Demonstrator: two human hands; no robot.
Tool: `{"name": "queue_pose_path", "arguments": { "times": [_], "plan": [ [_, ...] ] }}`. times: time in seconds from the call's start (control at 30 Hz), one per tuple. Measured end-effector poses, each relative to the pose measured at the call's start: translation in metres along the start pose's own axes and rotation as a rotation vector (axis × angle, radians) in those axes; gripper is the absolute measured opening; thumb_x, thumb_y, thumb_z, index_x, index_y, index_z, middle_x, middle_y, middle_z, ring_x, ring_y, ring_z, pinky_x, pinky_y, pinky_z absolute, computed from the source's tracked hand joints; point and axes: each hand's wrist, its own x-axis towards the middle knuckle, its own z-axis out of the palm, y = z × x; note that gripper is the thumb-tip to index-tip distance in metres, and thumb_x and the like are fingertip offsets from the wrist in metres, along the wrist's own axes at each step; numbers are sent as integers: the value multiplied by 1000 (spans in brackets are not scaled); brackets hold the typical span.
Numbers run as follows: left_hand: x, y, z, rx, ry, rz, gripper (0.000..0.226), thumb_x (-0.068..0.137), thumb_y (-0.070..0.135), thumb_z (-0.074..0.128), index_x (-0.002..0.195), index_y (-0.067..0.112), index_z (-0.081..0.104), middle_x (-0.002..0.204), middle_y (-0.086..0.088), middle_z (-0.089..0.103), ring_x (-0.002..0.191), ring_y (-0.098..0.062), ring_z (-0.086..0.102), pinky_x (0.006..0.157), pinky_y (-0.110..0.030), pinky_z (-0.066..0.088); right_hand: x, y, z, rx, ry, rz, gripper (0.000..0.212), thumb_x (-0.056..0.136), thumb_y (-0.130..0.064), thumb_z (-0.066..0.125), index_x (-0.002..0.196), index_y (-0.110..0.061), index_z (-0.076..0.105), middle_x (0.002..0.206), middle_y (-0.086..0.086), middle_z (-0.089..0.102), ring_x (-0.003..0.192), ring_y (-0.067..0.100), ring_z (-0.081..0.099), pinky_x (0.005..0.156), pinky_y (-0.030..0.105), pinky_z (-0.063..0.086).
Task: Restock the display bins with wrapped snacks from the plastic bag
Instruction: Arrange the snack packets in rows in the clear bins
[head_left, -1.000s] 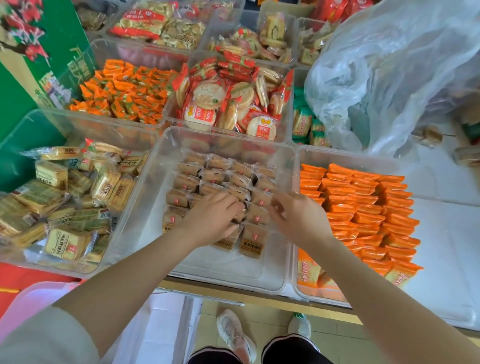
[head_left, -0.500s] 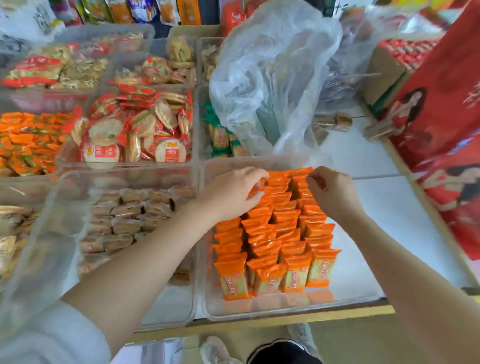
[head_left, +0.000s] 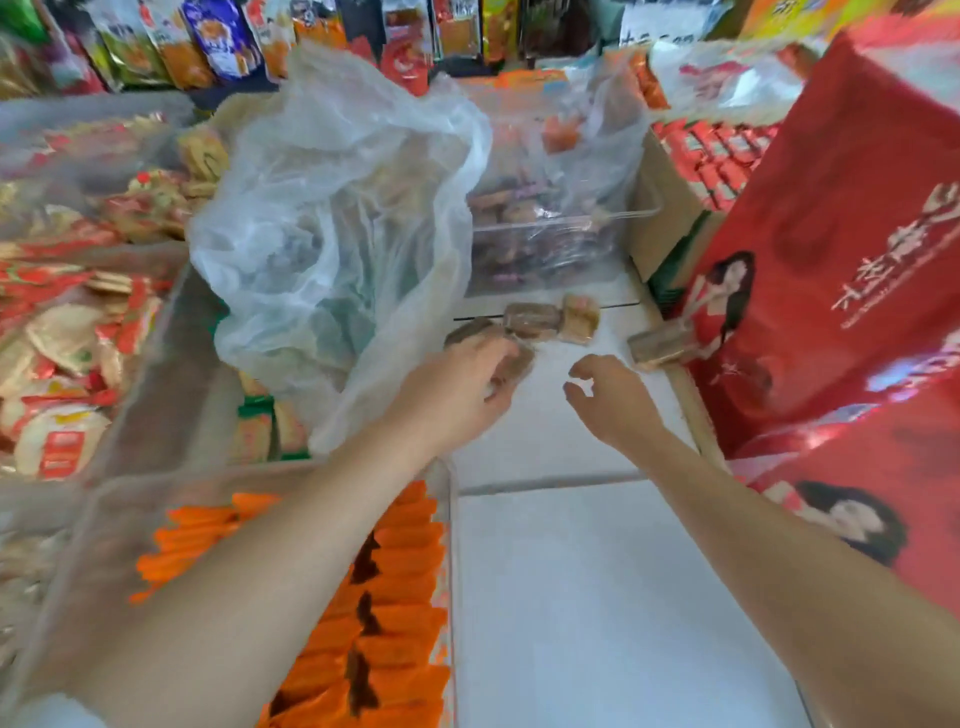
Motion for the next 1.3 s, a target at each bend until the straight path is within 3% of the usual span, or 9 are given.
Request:
{"name": "queue_pose_path", "arguments": {
  "times": [0.27,0.43,0.53,0.7,0.77,0.87,0.97,1.17,1.3],
  "plan": [
    [25,-27,25,93,2,-128,35,88,18,58,122,10,55,116,-5,55,105,-20,52,85,-24,37,81,-25,86,-102,-85,-168,68,81,-49,63,132,-12,39,136,12,40,121,32,40,90,40,41],
    [57,-31,40,230,-59,-128,31,91,19,51,120,9,54,114,-8,54,107,-26,50,89,-32,39,93,0,77,-191,-106,-235,52,77,-44,66,114,-14,43,123,10,49,111,29,46,85,35,42],
    [87,-36,57,302,-122,-222,24,93,19,44,113,8,52,112,-12,52,105,-30,49,86,-39,42,82,22,43,411,-223,63,45,74,-44,71,101,-18,46,104,1,57,89,17,55,71,30,48],
    [126,-63,96,289,-195,-511,36,92,20,46,125,8,43,127,-15,41,120,-33,39,93,-41,37,61,48,-3,1288,-302,410,13,94,-30,49,92,-17,54,82,1,60,69,12,51,64,26,38],
    [131,-77,109,266,-205,-645,44,91,22,49,130,8,37,133,-17,38,124,-34,37,96,-41,36,54,52,-10,1469,-325,451,22,94,-31,44,94,-13,57,71,1,57,62,13,48,58,25,36],
    [131,-83,124,355,-238,-693,51,86,23,57,130,7,35,131,-18,40,120,-35,41,94,-40,38,41,57,-12,1572,-379,463,41,94,-40,36,111,-12,61,87,8,54,67,14,48,60,28,35],
    [121,-66,133,405,-279,-647,53,83,28,62,125,10,35,123,-14,43,110,-34,50,85,-38,41,28,57,-17,1662,-374,506,45,93,-50,34,104,-19,65,96,8,59,78,18,51,69,31,39],
    [92,-10,121,-67,-334,-681,56,75,47,65,112,11,45,104,-2,61,87,-20,56,70,-30,47,-4,51,-50,1715,-398,439,66,71,-62,47,121,-21,59,128,14,58,114,34,54,91,43,44],
    [60,31,63,-740,-157,-814,19,84,30,60,97,20,50,89,-2,62,76,-17,56,63,-27,45,-27,41,-71,1714,-386,313,90,58,-53,78,135,-19,47,122,9,57,104,28,54,80,37,50]
  ]
}}
